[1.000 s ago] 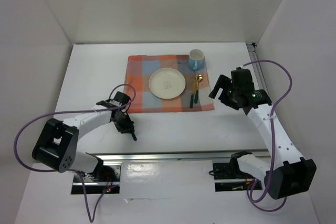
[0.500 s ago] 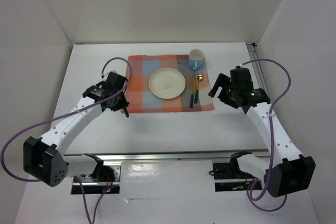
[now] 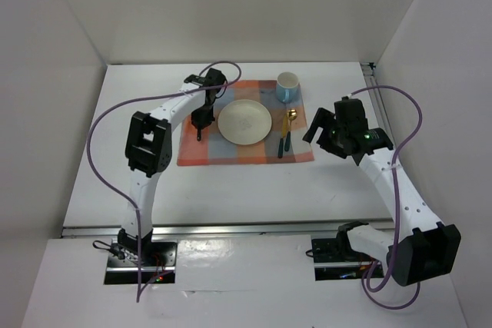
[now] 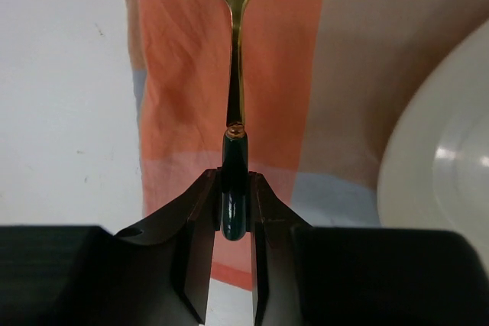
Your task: Set the dinner table for one person
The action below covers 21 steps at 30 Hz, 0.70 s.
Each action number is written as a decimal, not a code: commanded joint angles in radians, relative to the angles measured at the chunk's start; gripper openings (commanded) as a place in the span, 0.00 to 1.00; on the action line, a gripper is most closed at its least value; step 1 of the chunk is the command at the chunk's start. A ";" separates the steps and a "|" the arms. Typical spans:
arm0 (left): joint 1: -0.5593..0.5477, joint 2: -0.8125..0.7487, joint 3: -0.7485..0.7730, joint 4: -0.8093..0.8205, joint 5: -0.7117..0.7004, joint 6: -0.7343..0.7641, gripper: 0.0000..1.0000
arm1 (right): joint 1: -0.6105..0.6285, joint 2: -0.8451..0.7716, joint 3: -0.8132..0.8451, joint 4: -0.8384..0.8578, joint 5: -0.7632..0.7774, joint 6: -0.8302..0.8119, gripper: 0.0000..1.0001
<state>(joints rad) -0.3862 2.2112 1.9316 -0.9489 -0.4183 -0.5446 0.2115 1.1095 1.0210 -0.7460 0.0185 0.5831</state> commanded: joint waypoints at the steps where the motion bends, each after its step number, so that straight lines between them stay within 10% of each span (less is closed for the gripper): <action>1: 0.030 0.042 0.069 -0.047 0.062 0.060 0.00 | 0.012 0.000 0.010 0.022 0.009 -0.006 0.92; 8: 0.041 0.079 0.018 -0.016 0.148 0.031 0.01 | 0.012 0.000 0.019 0.011 0.040 -0.006 0.92; 15: 0.050 0.047 -0.026 -0.005 0.182 0.049 0.56 | 0.012 0.009 0.028 0.002 0.040 -0.006 0.95; 21: 0.050 -0.057 -0.037 -0.037 0.191 0.049 0.68 | 0.012 0.019 0.048 -0.016 0.069 -0.006 1.00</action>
<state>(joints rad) -0.3416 2.2635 1.8938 -0.9627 -0.2447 -0.4999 0.2138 1.1175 1.0222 -0.7513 0.0555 0.5819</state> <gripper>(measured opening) 0.677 0.998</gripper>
